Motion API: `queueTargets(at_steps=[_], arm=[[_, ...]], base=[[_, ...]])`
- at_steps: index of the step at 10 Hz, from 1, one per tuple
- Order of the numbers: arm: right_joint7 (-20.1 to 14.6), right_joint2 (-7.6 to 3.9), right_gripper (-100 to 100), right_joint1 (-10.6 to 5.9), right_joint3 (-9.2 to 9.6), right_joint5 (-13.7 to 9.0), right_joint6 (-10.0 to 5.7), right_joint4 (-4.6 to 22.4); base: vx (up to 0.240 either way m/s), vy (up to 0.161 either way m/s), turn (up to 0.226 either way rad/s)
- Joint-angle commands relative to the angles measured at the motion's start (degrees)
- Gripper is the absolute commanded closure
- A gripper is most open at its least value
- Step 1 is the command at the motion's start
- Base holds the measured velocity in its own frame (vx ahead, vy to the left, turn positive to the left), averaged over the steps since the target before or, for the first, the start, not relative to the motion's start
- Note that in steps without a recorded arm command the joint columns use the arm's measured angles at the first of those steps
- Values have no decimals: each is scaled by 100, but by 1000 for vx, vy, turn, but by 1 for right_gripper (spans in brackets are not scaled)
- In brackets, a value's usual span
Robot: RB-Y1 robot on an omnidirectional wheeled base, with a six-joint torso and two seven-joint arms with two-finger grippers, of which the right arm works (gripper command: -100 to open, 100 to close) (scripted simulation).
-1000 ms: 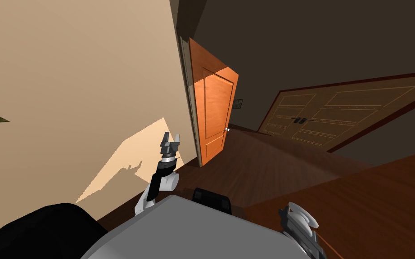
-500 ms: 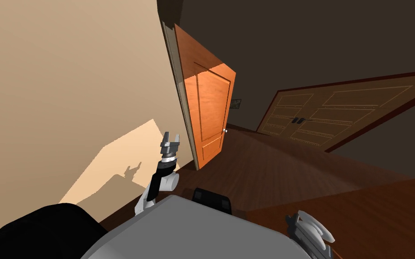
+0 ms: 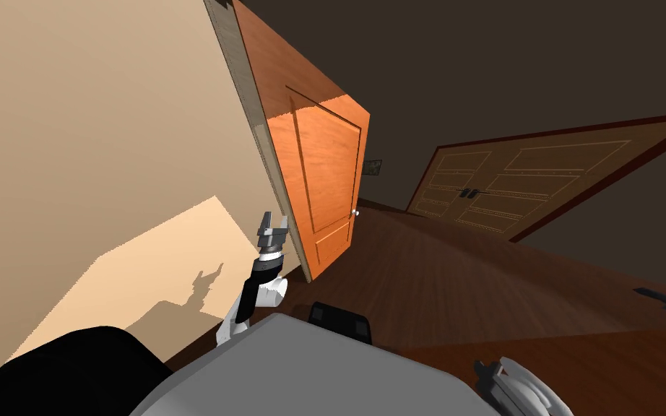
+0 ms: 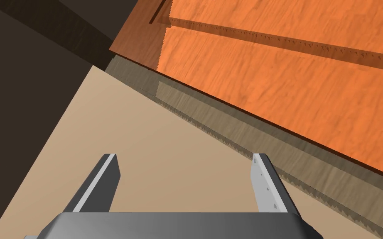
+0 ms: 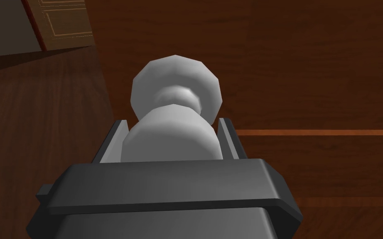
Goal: Push the door open
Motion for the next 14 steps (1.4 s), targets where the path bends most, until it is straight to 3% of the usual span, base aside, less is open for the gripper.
queueTargets(at_steps=[1,2,3,14], arm=[[-11,-35,100,4,-158,-96,-64,78],[-3,-28,100,5,-205,-132,-70,89],[-20,-6,100,-20,-137,-94,-57,93],[46,41,100,150,-742,-702,-269,253]], base=[[208,-108,-45],[200,-94,-64],[89,-47,-21],[151,-162,-41]])
